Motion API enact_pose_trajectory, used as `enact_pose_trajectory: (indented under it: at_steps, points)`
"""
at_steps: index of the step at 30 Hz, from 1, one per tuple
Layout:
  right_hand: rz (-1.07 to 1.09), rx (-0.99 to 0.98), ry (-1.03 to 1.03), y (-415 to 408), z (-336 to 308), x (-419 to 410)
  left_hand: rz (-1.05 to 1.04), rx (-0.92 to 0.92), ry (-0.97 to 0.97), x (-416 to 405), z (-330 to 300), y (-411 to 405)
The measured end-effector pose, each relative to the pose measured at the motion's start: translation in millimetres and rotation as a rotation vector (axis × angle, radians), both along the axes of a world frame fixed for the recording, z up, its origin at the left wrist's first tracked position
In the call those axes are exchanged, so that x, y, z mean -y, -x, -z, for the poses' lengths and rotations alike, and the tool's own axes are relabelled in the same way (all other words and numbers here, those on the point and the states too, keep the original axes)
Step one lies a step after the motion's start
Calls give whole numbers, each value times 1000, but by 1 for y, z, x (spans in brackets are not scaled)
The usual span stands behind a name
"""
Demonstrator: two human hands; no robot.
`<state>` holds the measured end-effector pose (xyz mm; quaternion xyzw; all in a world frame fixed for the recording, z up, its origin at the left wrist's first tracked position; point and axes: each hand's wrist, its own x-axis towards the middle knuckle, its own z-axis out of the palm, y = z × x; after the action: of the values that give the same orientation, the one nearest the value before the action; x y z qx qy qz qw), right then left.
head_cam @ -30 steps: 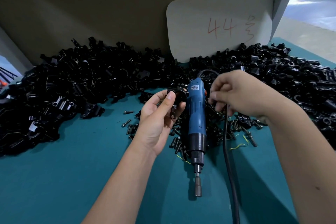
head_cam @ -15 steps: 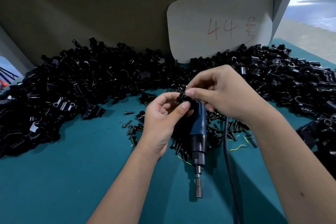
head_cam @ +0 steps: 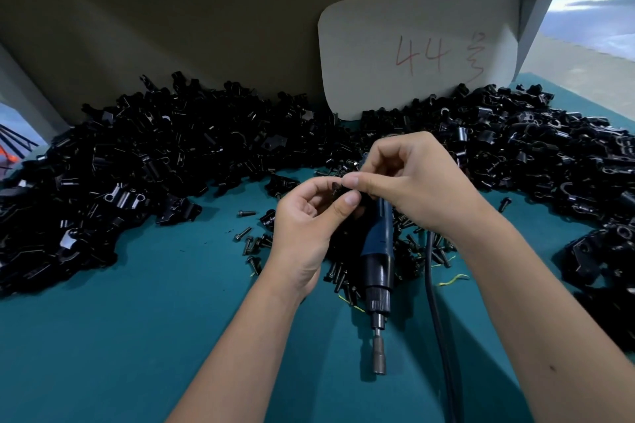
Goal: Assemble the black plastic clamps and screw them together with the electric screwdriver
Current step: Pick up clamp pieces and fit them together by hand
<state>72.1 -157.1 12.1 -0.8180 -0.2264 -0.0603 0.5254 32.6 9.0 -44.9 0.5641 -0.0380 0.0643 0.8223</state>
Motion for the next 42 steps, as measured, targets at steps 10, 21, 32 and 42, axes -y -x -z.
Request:
enact_pose_trajectory:
  at_steps: [10, 21, 32, 42]
  points:
    - [82, -142, 74, -2, 6, -5, -12, -93, 271, -4, -5, -3]
    - [-45, 5, 158, -3, 9, -1, -2, -115, 289, -7, -6, -3]
    - [-41, 53, 103, -7, 11, 3, 99, -101, 211, -8, -3, -3]
    - [-43, 67, 160, -5, 4, 7, 61, -116, 203, -4, -8, 0]
